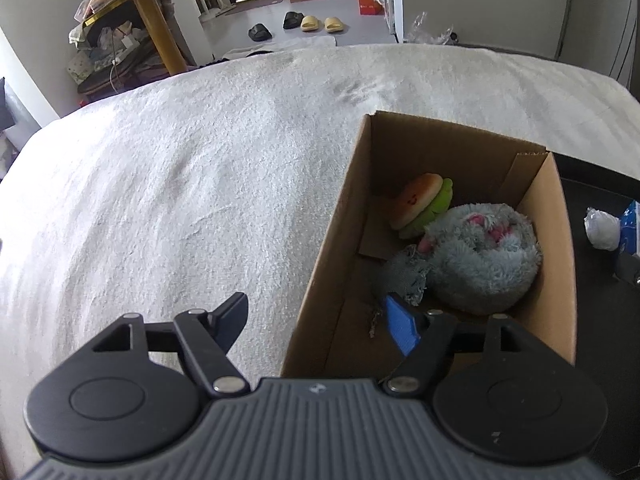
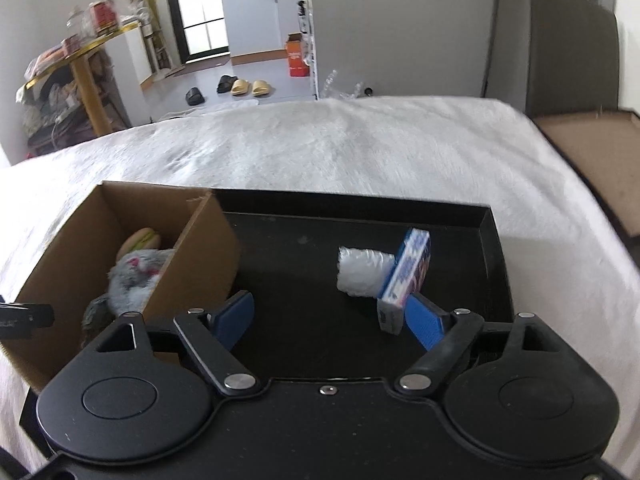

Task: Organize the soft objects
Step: 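Move the right tool to the blue-and-white package and grasp it, then carry the blue package with the right tool into the box and release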

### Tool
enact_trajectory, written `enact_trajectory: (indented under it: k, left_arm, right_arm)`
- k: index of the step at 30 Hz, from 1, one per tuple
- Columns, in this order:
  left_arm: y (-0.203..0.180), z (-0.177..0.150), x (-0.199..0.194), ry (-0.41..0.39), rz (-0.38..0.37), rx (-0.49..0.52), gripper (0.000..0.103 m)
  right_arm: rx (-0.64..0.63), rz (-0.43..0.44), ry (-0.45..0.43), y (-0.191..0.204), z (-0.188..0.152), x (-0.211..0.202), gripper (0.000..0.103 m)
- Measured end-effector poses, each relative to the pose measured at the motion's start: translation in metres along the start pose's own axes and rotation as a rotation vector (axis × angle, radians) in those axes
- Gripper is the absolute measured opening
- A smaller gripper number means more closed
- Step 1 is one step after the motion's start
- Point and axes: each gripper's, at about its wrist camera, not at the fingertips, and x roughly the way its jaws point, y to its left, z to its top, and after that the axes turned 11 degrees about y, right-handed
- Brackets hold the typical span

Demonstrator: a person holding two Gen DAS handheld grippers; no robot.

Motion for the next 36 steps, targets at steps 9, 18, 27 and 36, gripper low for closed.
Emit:
enact_trajectory:
  k: [9, 18, 27, 36]
  left_arm:
    - [-0.016, 0.015, 0.006, -0.011, 0.078, 0.019, 0.073]
    - [-0.03, 0.023, 0.008, -0.016, 0.127, 0.053, 0.073]
    - [-0.029, 0.02, 0.0, -0.02, 0.133, 0.045, 0.073]
    - [-0.014, 0.011, -0.007, -0.02, 0.11, 0.024, 0.073]
  right_arm:
    - [0.089, -0.012, -0.005, -0.025, -0.001, 0.028, 0.083]
    - [0.115, -0.025, -0.039, -0.038, 0.004, 0.052, 0.08]
    - [0.132, -0.062, -0.042, -0.052, 0.001, 0.057, 0.02]
    - [0.109, -0.073, -0.073, -0.043, -0.006, 0.036, 0.02]
